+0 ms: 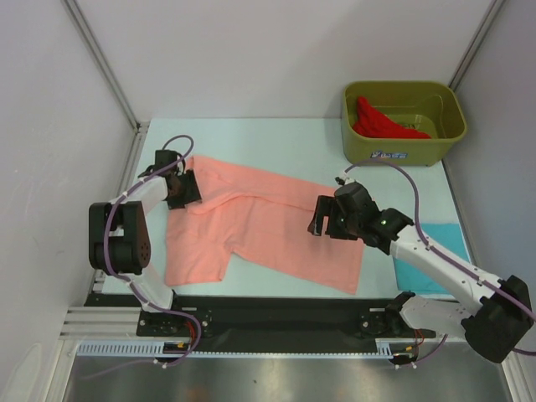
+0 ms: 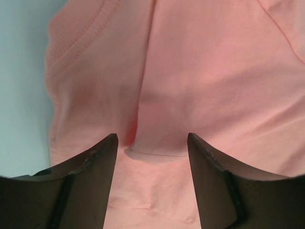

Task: Fold and stack the t-shirts
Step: Fold the tshirt

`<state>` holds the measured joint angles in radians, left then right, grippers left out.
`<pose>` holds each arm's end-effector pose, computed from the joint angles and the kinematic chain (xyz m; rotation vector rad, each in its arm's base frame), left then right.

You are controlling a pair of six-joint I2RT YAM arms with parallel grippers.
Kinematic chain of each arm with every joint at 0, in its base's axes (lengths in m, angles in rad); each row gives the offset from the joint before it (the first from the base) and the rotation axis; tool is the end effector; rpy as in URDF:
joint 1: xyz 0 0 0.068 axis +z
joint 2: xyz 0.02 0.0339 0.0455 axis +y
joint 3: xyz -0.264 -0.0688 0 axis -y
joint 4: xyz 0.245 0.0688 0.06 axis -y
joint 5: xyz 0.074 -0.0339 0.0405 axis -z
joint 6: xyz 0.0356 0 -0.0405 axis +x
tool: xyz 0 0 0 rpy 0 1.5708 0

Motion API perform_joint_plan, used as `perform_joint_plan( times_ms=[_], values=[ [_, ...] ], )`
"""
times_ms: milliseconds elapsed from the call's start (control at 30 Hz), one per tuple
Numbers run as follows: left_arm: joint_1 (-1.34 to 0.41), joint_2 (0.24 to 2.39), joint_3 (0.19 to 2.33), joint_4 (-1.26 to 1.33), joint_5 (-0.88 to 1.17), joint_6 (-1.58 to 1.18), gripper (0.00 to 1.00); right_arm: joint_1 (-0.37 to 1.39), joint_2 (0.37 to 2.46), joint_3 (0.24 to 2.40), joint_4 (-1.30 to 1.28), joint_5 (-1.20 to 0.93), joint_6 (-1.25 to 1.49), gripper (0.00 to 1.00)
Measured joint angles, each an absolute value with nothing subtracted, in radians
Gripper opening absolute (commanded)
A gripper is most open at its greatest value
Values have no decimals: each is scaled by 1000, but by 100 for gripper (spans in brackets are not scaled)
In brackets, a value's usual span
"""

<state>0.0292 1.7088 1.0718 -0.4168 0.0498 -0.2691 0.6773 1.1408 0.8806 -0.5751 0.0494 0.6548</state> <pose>0.3430 0.0082 0.1823 -0.3737 2.6037 -0.1483 0.1847 0.1463 0.2672 -0.0043 2.4803 0.5422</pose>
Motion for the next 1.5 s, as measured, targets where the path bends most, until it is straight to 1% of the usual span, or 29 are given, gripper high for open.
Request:
perform_joint_plan(
  times_ms=[33,67,133,167,233,267,400,467,533,633,667,733,767,867,900,933,1000,1033,1067,1133,1233,1300,1333,1400,1433,1467,1500],
  values=[
    [29,1709,1072,-421,58,-274,60,677,1128,881,-574,54,656,81],
    [29,1709,1072,-424,65,-282,55,677,1121,881,-574,57,656,81],
    [29,1709,1071,-434,79,-299,48,677,1124,881,-569,63,656,81],
    [29,1707,1071,-438,87,-305,40,677,1133,881,-566,63,656,81],
    [29,1700,1066,-448,107,-322,31,678,1169,889,-561,62,655,81],
    [30,1692,1065,-456,120,-330,29,678,1190,896,-553,60,655,81],
    [40,1654,1065,-464,195,-369,26,686,1289,933,-515,42,655,81],
    [50,1644,1076,-459,245,-395,22,694,1336,950,-485,20,658,82],
    [60,1655,1111,-458,284,-417,22,701,1389,958,-415,-16,672,84],
    [71,1717,1221,-448,340,-448,17,704,1478,955,-255,-75,726,86],
    [73,1745,1261,-436,361,-457,13,707,1516,957,-195,-91,744,86],
    [77,1801,1324,-409,401,-479,9,712,1613,980,-77,-121,792,86],
    [79,1824,1343,-396,417,-488,0,716,1670,1005,-40,-133,814,86],
    [88,1884,1380,-375,465,-517,0,727,1827,1107,63,-167,878,84],
    [91,1900,1393,-382,474,-520,2,730,1860,1135,75,-174,896,84],
    [93,1911,1405,-396,467,-520,25,734,1898,1169,95,-187,916,84],
    [96,1909,1412,-434,422,-503,54,743,1953,1227,119,-202,943,84],
    [96,1901,1409,-456,397,-500,65,746,1967,1245,128,-205,950,84],
    [96,1874,1385,-458,347,-490,66,751,1980,1263,136,-209,957,85],
    [97,1790,1302,-486,254,-488,67,759,1991,1285,142,-210,970,85],
    [97,1672,1183,-529,159,-488,62,773,2022,1332,157,-207,1003,86],
    [97,1641,1132,-535,136,-487,61,785,2056,1367,173,-192,1025,84],
    [97,1637,1106,-533,130,-488,58,793,2076,1386,178,-179,1035,82],
    [97,1636,1055,-529,125,-487,54,814,2120,1426,178,-154,1058,75],
    [97,1636,1032,-529,126,-487,51,825,2140,1442,181,-139,1075,71],
    [97,1636,1016,-530,127,-487,49,837,2158,1452,189,-126,1093,63],
    [97,1637,1008,-528,128,-485,46,846,2172,1457,195,-115,1112,61]
  ],
)
